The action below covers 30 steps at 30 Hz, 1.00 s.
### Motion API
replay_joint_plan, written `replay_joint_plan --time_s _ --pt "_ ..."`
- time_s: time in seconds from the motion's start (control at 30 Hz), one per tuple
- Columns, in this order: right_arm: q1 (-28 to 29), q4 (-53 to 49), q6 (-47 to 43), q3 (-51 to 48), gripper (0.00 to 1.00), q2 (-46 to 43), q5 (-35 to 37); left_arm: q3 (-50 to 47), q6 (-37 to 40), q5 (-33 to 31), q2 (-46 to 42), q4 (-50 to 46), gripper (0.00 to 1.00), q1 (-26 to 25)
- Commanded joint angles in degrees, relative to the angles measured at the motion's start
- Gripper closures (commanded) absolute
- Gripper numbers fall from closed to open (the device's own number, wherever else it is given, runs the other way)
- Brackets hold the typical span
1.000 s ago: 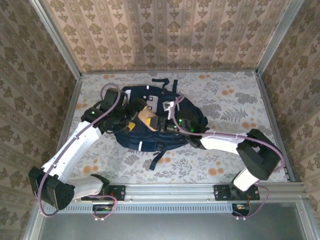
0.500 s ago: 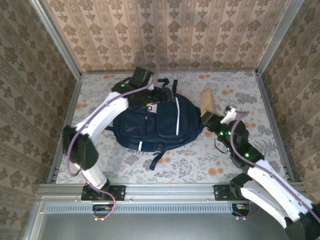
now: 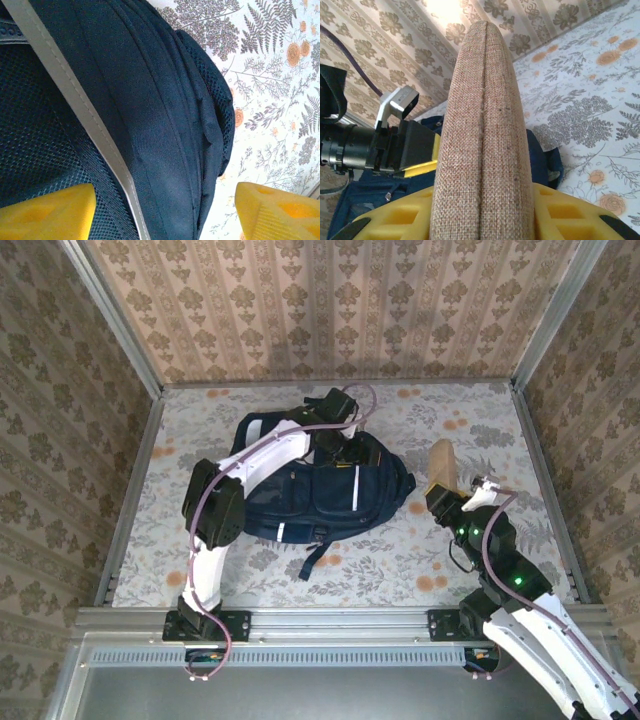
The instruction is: Pack books, pencil case, and school supplies into a backpack
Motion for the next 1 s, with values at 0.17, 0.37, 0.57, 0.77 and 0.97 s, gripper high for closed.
replay_joint_plan --time_s 0.17,0.37,0.57,0.77,0.97 --pt "-0.5 2.2 -1.5 -1.2 0.7 -0.2 0.5 -0.5 -2.3 3.7 2.8 3.4 0.41 -0.6" --pt "-0.7 2.9 -0.8 -1.8 0.7 0.9 -0.8 -0.6 -2.6 2.7 5.1 3.5 0.56 -0.8" --pt "-0.7 2.9 -0.6 -1.2 0.7 0.8 -2.0 -1.3 -0.2 3.2 2.8 3.2 1.0 1.0" --pt "-0.8 2.5 -1.2 -0.3 0.7 1.1 -2.3 4.7 7.2 2.7 -5.3 -6.7 1.0 3.1" --pt "-0.8 5.0 -1.8 0.8 0.69 4.1 -7.0 5.9 11.5 8.4 -15.5 -14.9 1.0 6.6"
